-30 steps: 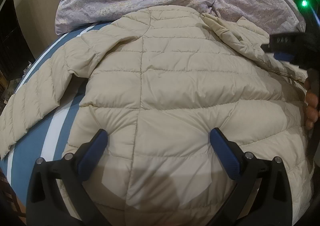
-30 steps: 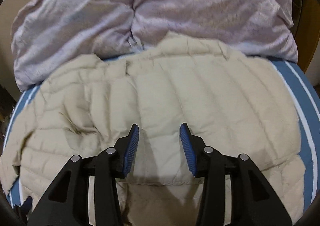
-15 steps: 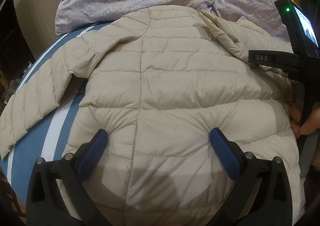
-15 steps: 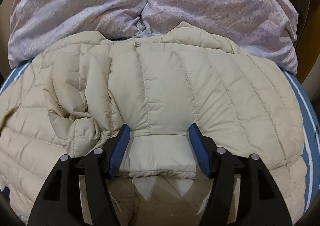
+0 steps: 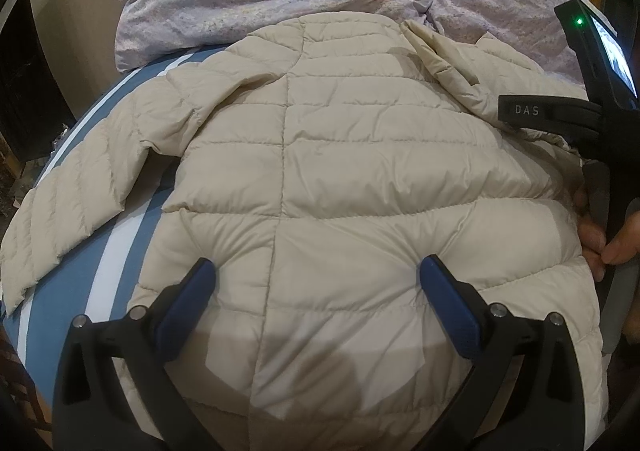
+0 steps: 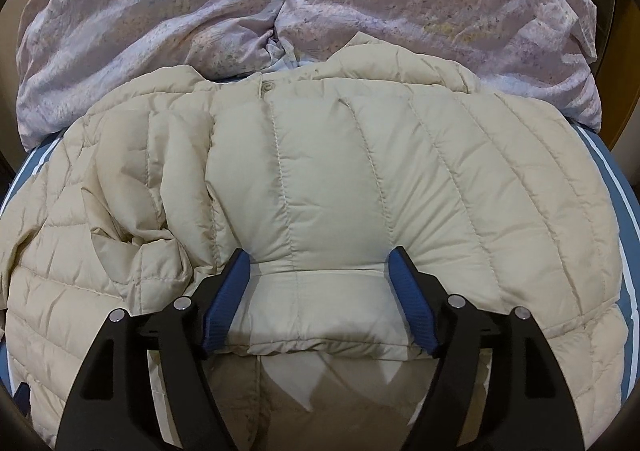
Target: Fold large clothes
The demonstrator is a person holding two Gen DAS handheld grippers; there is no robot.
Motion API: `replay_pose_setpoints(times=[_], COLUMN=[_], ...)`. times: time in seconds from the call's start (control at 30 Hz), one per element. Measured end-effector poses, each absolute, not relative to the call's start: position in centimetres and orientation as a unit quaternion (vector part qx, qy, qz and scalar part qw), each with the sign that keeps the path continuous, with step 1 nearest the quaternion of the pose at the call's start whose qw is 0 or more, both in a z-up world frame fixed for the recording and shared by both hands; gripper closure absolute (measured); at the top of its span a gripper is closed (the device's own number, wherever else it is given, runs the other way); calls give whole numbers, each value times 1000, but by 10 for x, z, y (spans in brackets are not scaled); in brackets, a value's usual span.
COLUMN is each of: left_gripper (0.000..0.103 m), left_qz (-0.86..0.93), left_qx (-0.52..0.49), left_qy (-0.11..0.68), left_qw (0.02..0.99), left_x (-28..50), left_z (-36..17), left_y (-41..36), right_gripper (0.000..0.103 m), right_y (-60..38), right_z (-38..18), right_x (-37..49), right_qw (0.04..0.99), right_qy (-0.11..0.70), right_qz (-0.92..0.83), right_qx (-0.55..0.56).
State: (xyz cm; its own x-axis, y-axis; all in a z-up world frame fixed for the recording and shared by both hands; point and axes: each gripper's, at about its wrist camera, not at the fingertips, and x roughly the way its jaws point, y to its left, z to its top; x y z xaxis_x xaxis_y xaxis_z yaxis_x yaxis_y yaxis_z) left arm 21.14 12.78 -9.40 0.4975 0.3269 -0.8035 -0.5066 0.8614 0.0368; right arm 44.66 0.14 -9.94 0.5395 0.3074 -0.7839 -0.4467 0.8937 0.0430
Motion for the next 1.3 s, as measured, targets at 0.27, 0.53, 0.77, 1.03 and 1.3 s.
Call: replay_pose_setpoints(times=[0.27, 0.53, 0.77, 1.03, 1.3], left_gripper=[2, 2, 16, 26, 36], left_qz=[269, 362, 430, 471, 485], left_qx=[-122, -155, -238, -305, -311], left_qy=[417, 401, 387, 361, 371], left_qw=[860, 828, 781, 745, 728], left_x=[167, 87, 28, -8, -8], left_z=[-75, -52, -51, -58, -75], left_y=[143, 221, 302, 357, 366], right_gripper=[15, 13, 13, 12, 10], right_y=[3, 4, 1, -1, -1], right_z=[-101, -101, -101, -100, -100], right_x=[447, 447, 446, 446, 446], right_qw=[868, 867, 866, 866, 865], right_qy=[433, 434, 434, 434, 435], right_qz=[234, 234, 238, 240, 241], right_qx=[-71, -75, -70, -67, -67])
